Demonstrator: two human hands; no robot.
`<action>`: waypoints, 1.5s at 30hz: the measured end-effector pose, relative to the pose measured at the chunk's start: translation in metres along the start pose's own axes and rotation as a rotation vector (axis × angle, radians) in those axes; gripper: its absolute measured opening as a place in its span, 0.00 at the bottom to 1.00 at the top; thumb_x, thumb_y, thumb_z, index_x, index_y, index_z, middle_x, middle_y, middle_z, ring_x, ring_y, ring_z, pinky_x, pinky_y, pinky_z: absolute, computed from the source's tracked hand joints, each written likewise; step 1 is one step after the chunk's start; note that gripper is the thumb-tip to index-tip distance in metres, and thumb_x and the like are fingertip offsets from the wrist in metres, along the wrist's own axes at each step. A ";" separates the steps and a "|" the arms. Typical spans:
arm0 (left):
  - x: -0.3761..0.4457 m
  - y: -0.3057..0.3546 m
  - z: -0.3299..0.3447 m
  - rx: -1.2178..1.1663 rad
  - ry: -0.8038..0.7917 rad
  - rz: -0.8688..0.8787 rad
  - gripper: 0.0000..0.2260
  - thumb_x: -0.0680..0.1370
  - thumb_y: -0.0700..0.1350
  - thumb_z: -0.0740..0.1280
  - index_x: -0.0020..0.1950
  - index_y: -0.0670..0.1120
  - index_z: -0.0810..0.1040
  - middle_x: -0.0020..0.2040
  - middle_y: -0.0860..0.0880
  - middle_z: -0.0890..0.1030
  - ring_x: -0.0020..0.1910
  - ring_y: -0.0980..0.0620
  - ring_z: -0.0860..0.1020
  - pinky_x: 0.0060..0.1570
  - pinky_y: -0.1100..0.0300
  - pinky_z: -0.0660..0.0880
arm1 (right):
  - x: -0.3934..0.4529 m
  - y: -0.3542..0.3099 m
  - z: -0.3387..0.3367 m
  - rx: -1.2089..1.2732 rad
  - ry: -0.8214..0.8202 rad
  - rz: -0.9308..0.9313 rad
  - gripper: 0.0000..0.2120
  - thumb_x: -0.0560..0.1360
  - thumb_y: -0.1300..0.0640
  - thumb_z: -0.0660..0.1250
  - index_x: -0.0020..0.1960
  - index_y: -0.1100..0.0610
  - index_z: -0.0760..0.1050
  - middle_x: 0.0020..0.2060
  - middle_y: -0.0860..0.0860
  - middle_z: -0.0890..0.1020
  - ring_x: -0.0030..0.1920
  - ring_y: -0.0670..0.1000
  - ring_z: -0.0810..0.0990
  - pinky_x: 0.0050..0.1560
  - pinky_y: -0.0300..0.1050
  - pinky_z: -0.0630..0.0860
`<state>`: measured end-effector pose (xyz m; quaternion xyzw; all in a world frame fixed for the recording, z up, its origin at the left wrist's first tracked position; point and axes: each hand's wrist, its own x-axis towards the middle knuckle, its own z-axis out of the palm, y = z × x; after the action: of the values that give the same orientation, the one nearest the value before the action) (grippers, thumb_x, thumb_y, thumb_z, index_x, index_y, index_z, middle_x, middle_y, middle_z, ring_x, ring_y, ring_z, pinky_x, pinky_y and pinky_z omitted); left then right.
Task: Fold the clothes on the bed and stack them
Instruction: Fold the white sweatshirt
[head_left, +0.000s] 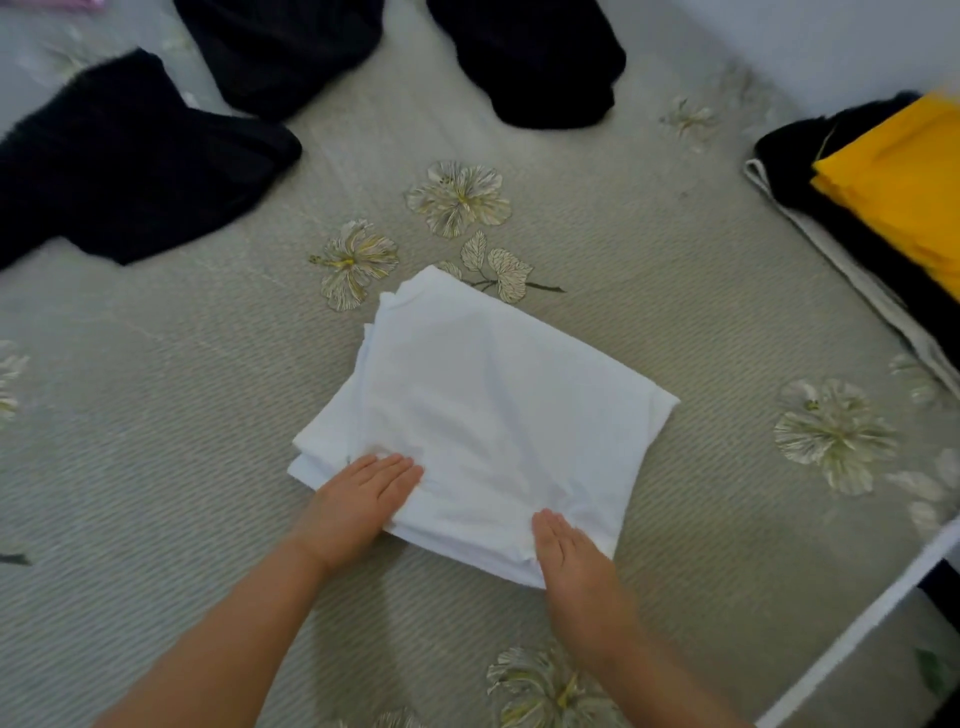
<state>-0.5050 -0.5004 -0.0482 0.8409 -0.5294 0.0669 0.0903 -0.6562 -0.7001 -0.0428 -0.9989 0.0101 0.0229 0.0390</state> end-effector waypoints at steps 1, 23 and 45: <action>0.006 0.003 -0.006 -0.007 -0.010 -0.004 0.23 0.47 0.33 0.81 0.41 0.37 0.83 0.40 0.42 0.84 0.35 0.47 0.83 0.28 0.53 0.77 | -0.001 0.007 -0.010 0.053 -0.027 0.017 0.34 0.33 0.67 0.80 0.40 0.66 0.82 0.39 0.57 0.85 0.38 0.51 0.85 0.40 0.39 0.78; 0.491 0.165 -0.156 0.053 0.187 0.201 0.21 0.50 0.25 0.75 0.42 0.35 0.81 0.38 0.39 0.83 0.35 0.41 0.82 0.29 0.51 0.78 | 0.028 0.412 -0.300 0.252 0.141 0.478 0.22 0.78 0.63 0.57 0.71 0.58 0.61 0.62 0.57 0.75 0.58 0.57 0.75 0.49 0.47 0.70; 0.611 0.235 0.131 -0.067 -0.561 -0.193 0.30 0.79 0.37 0.53 0.74 0.55 0.40 0.76 0.53 0.38 0.74 0.49 0.37 0.71 0.48 0.41 | 0.065 0.577 -0.067 -0.029 0.036 0.477 0.37 0.51 0.58 0.82 0.58 0.64 0.77 0.59 0.64 0.77 0.57 0.67 0.76 0.50 0.65 0.74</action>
<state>-0.4517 -1.1651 -0.0294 0.8696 -0.4531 -0.1945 -0.0260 -0.6012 -1.2821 -0.0236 -0.9689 0.2463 0.0136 0.0179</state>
